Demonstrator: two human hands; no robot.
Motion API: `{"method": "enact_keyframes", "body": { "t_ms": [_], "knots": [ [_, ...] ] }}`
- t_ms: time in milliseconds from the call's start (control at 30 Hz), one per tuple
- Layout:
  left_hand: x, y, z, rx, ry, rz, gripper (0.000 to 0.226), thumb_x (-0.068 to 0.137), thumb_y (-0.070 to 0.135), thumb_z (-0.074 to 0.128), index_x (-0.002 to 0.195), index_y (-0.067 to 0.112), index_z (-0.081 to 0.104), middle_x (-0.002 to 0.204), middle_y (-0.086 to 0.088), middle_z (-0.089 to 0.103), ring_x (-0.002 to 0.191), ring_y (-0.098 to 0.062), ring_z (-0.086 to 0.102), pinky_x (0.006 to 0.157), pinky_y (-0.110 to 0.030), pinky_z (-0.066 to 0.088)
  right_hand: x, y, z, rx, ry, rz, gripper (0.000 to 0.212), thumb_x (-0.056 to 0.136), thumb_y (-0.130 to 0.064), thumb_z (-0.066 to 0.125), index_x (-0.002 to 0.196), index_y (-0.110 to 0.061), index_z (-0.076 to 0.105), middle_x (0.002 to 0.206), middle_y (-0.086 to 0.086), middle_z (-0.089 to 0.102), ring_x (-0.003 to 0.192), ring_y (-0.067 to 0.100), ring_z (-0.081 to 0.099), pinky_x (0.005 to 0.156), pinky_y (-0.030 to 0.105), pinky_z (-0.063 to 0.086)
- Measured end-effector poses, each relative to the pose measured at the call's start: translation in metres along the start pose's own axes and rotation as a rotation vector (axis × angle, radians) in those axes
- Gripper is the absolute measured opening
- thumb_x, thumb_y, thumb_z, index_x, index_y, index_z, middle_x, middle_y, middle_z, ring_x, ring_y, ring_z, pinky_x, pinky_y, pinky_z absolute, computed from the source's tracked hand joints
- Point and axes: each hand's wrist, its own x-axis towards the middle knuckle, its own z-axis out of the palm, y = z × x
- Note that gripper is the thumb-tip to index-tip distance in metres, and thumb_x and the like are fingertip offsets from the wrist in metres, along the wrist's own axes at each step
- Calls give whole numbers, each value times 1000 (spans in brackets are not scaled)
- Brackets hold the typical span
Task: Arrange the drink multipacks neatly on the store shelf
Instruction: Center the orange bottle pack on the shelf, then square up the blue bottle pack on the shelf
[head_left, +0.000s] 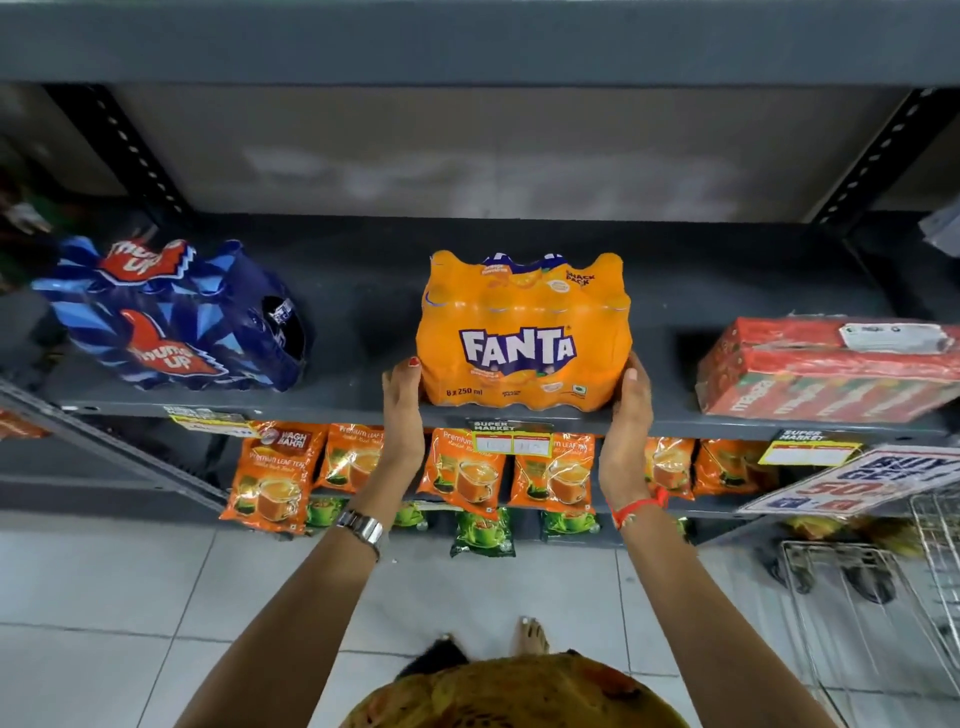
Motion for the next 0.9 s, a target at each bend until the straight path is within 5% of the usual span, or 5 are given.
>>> {"method": "enact_keyframes", "body": {
  "t_ms": [167,367,500,667,900],
  "knots": [
    [0,4,-47,-31,103,10,31,99,24,33,125,14,46,126,-12,51,117,-20,51,100,-27,41,-39,10,25,53,283,-210,17,93,-10,46,109,-12,47,104,5,50,94,9,54,83,24,46],
    [7,16,-131,-118,500,112,18,96,22,40,104,15,55,91,0,60,80,-13,59,71,-22,48,-94,39,95,-141,-139,-303,13,88,-20,48,100,-16,50,86,19,47,81,33,48,75,47,43],
    [28,30,-199,-74,654,170,10,94,23,41,96,22,51,86,9,57,72,3,58,64,-11,45,-109,46,175,-196,-383,-238,19,90,-24,51,108,-20,53,98,11,53,91,19,54,80,27,46],
    [78,45,-285,-114,507,159,27,97,28,40,121,16,40,107,5,55,93,-12,55,81,-26,45,-97,53,278,-179,-619,-44,25,94,-28,53,117,-32,45,120,-7,47,104,-12,50,83,-1,40],
    [128,53,-311,-146,212,-107,67,91,50,40,144,10,28,150,-15,35,135,-31,37,114,-49,29,-90,58,318,-185,-394,-10,28,71,-56,57,89,-36,52,116,9,58,112,25,57,95,40,47]
  ]
}}
